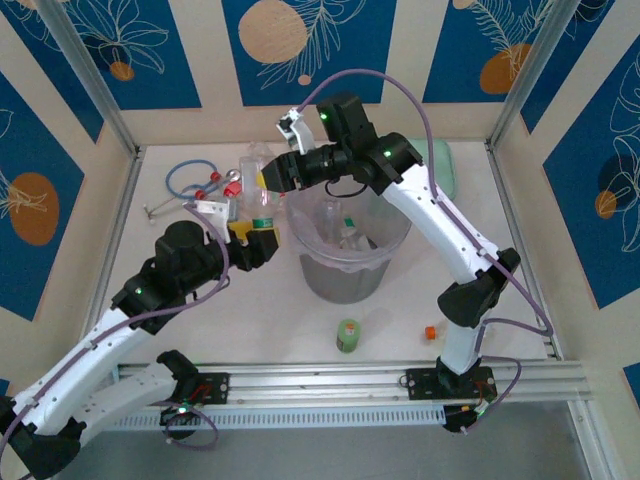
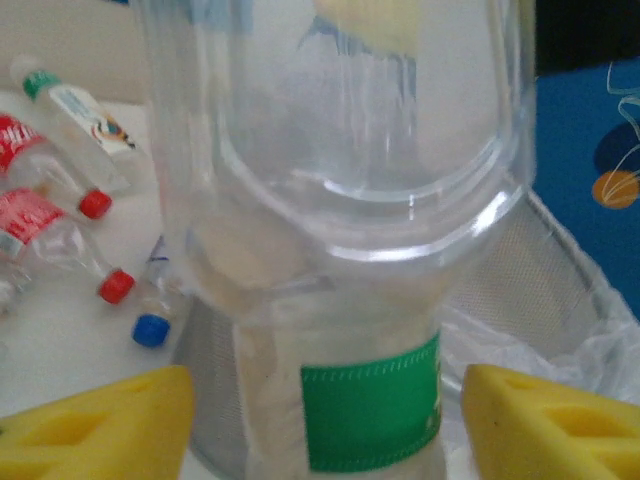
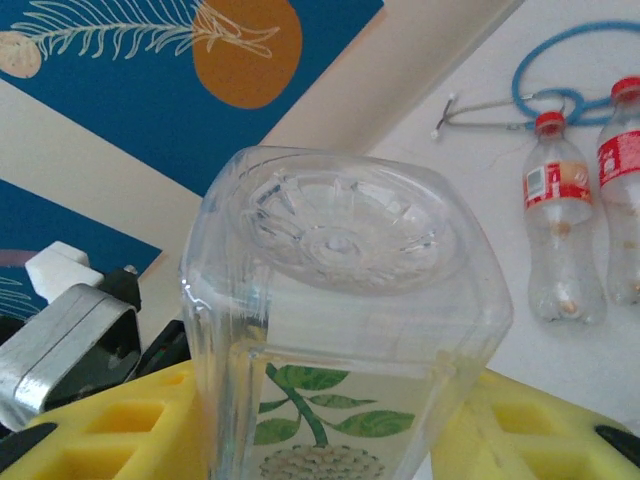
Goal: Put the plastic bottles in the bin
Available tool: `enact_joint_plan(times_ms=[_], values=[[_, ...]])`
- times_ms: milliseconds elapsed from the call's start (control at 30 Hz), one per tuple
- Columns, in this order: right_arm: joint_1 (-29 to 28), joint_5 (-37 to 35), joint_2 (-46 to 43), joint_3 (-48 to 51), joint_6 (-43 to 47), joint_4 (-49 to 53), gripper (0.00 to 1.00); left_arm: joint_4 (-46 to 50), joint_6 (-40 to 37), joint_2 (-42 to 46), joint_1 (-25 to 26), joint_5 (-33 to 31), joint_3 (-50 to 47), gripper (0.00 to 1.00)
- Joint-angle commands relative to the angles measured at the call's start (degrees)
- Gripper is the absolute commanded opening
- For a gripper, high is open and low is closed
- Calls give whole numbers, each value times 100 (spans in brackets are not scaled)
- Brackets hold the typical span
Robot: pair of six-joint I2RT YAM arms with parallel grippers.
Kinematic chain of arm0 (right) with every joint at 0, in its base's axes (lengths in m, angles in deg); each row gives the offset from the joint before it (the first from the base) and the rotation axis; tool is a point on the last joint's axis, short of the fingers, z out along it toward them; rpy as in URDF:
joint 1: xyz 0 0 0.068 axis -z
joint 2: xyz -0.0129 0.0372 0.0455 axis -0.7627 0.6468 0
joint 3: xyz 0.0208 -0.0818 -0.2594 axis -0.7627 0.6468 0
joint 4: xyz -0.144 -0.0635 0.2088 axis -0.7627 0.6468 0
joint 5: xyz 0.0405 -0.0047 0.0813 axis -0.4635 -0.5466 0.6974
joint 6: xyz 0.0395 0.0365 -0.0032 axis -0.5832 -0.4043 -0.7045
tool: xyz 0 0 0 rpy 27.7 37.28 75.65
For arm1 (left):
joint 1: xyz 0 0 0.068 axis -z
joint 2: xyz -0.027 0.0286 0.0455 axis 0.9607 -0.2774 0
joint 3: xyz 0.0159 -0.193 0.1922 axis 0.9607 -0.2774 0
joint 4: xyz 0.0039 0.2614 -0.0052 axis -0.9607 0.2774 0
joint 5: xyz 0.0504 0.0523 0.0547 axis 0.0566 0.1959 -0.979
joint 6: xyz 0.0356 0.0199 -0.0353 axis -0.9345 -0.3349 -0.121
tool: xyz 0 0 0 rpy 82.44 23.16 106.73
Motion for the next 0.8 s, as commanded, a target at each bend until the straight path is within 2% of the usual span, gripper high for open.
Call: enact_joint_plan(times_ms=[0, 100, 167, 367, 500, 667, 767], values=[[70, -61, -92, -393, 234, 237, 42, -184, -21, 151, 42, -180, -27, 88], [245, -258, -288, -531, 379, 312, 39, -75, 16, 282, 42, -329, -68, 96], [437, -393, -506, -427, 414, 246, 32, 9, 18, 369, 42, -473, -99, 99], [1234, -643, -1366, 484, 450, -91, 21, 771, 182, 190, 33, -1541, 86, 100], [1632, -1050, -1847, 1149, 564, -125, 15, 934, 286, 50, 33, -1850, 79, 100], [1676, -1828, -2048, 1835, 785, 115, 4, 995, 409, -127, 6, -2167, 63, 100], [1642, -2042, -2064, 2246, 735, 186, 2, 1024, 458, -293, -36, -2244, 110, 100]])
